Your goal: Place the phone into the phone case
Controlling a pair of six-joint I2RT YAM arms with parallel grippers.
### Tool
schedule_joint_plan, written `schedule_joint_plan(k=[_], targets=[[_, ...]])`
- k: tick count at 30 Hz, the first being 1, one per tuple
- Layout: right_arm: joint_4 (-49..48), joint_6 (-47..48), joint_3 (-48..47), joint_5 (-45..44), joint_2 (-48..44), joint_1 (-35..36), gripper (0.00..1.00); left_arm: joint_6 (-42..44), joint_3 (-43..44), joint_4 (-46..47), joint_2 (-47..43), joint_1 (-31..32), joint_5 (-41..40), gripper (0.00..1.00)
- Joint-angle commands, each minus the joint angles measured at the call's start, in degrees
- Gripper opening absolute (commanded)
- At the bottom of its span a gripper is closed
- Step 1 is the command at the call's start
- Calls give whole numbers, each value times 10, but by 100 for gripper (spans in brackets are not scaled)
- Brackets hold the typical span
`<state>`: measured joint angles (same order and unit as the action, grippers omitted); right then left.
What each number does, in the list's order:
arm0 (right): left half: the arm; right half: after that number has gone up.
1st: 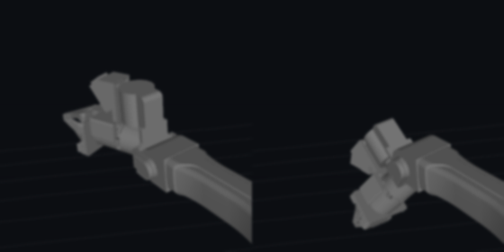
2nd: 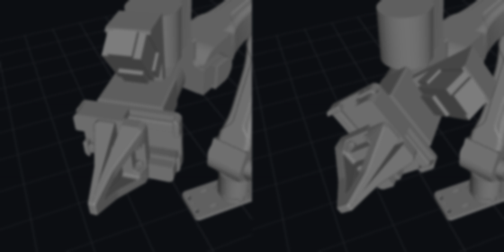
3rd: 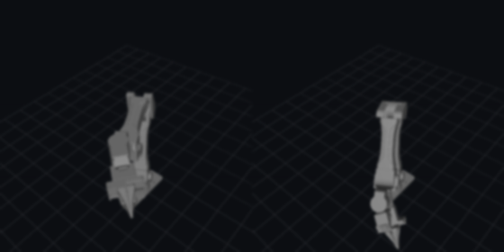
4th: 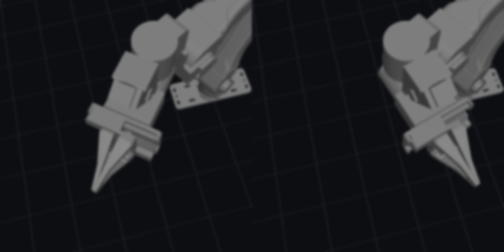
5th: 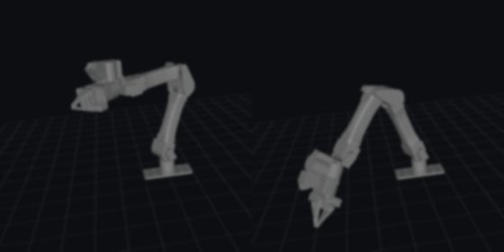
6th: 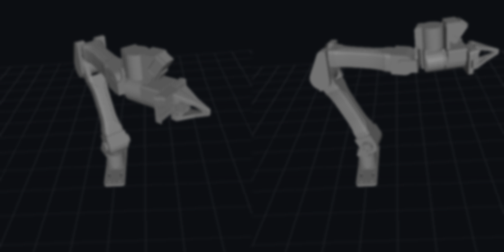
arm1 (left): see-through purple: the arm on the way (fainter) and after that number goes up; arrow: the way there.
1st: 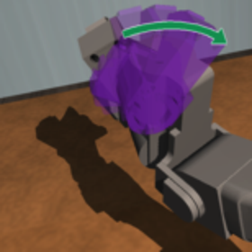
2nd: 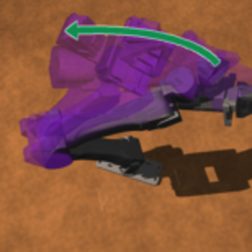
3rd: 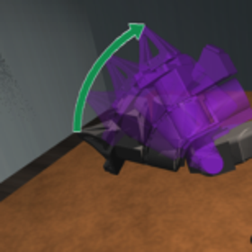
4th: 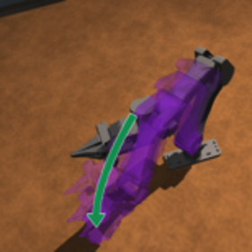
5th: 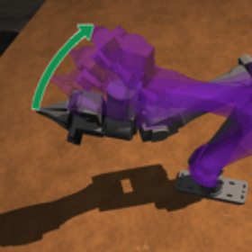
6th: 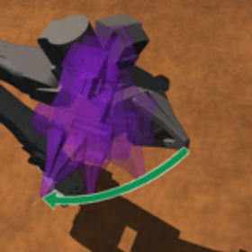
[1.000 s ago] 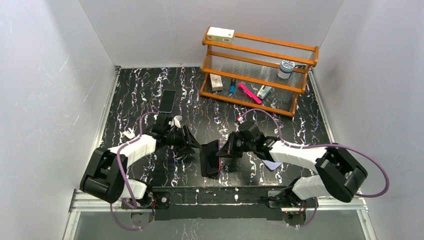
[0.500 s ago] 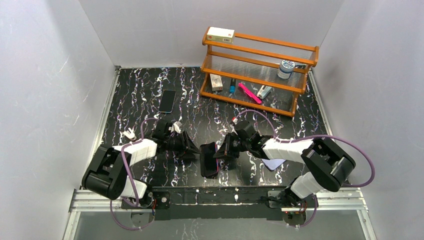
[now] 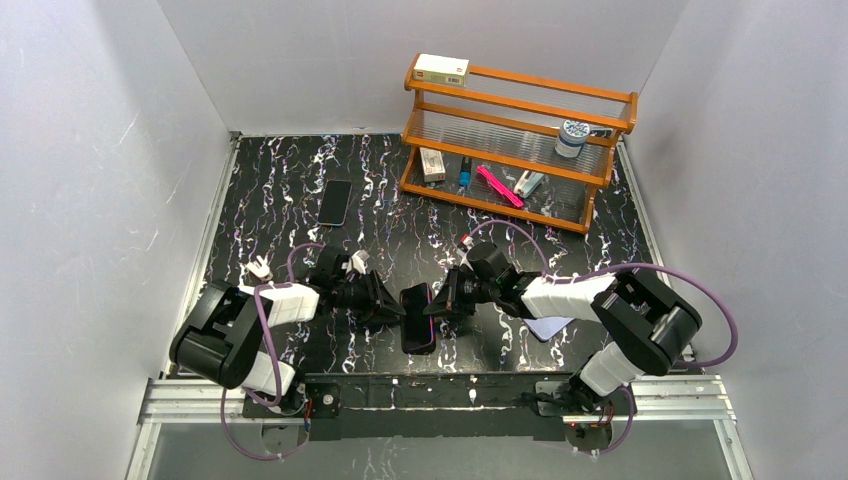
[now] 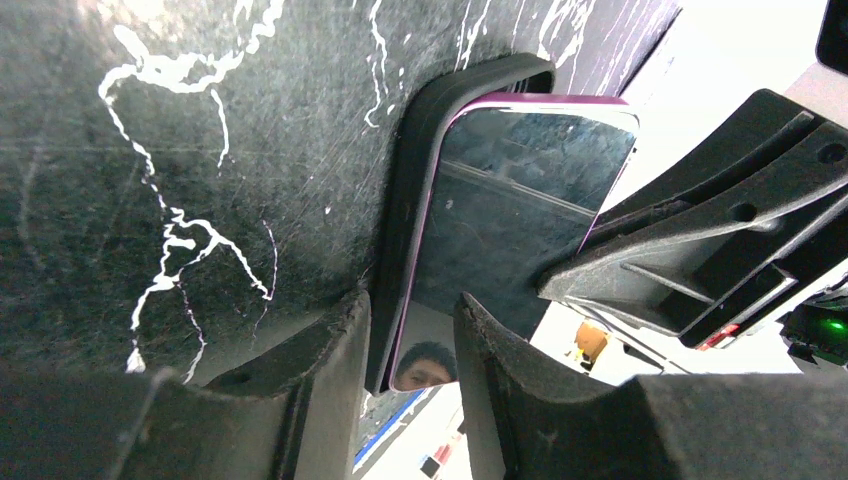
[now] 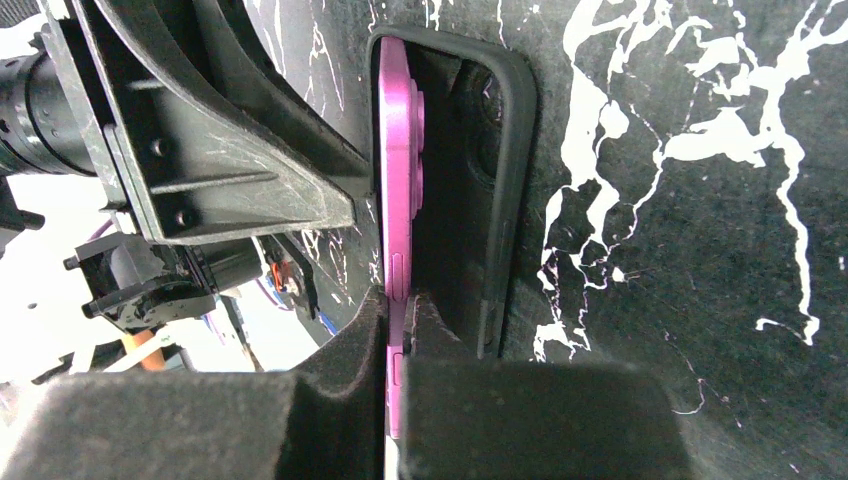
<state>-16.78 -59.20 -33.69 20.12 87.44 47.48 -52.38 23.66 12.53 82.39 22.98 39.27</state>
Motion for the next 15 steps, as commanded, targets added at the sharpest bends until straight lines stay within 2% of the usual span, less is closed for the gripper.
schedule_joint_plan(k=[1, 15], targets=[[-24, -9, 11, -5, 13, 2, 1, -20, -18, 32, 6, 13, 12, 34], [-22, 5, 8, -1, 54, 3, 1, -33, -10, 49, 7, 58, -12, 31]])
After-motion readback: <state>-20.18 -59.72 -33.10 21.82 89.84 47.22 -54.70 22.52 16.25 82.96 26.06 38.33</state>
